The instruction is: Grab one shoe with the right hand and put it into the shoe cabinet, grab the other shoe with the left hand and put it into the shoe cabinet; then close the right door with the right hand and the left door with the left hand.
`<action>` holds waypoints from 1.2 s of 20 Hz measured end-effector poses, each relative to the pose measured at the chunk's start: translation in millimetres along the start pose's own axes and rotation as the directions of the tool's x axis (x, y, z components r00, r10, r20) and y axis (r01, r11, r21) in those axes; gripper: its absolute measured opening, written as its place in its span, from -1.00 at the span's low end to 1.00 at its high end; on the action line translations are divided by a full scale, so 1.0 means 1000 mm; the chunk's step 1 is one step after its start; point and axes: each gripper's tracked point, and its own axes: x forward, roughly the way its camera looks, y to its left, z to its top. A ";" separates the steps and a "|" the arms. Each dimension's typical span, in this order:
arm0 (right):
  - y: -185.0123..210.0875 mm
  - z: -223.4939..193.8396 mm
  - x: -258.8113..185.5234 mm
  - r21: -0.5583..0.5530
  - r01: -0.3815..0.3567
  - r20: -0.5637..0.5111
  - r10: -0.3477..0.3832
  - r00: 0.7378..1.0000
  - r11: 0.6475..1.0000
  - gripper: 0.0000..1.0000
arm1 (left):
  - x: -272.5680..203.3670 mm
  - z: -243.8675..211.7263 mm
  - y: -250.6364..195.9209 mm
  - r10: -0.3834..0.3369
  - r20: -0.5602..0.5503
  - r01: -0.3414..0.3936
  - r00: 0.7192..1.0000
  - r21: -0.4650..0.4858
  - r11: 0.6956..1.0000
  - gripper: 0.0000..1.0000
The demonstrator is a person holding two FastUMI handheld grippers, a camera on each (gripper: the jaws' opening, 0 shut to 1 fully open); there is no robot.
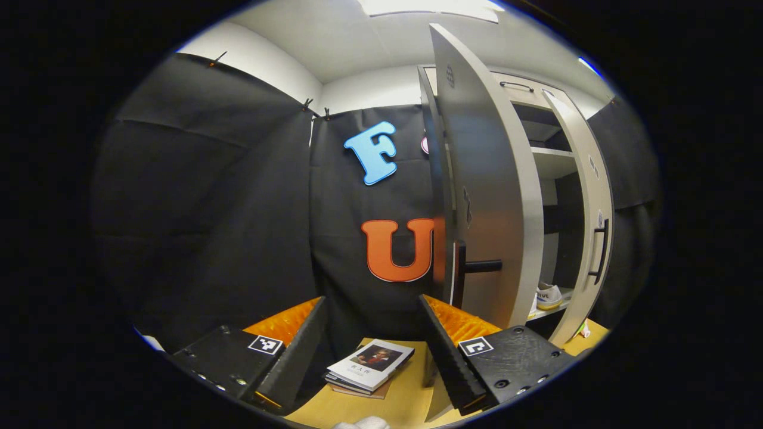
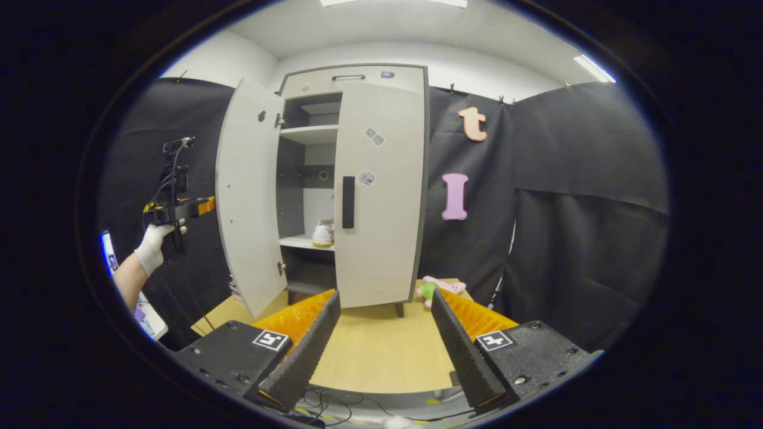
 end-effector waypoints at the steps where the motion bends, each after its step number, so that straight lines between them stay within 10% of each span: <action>1: 0.001 0.002 0.003 0.001 -0.008 0.003 0.008 1.000 1.000 0.99 | -0.001 -0.001 -0.005 -0.006 -0.003 0.006 1.000 0.008 1.000 0.82; 24: -0.024 0.023 0.050 0.015 -0.118 0.039 0.117 0.992 0.993 0.99 | -0.046 -0.002 -0.179 -0.163 -0.049 0.162 0.985 -0.014 0.987 1.00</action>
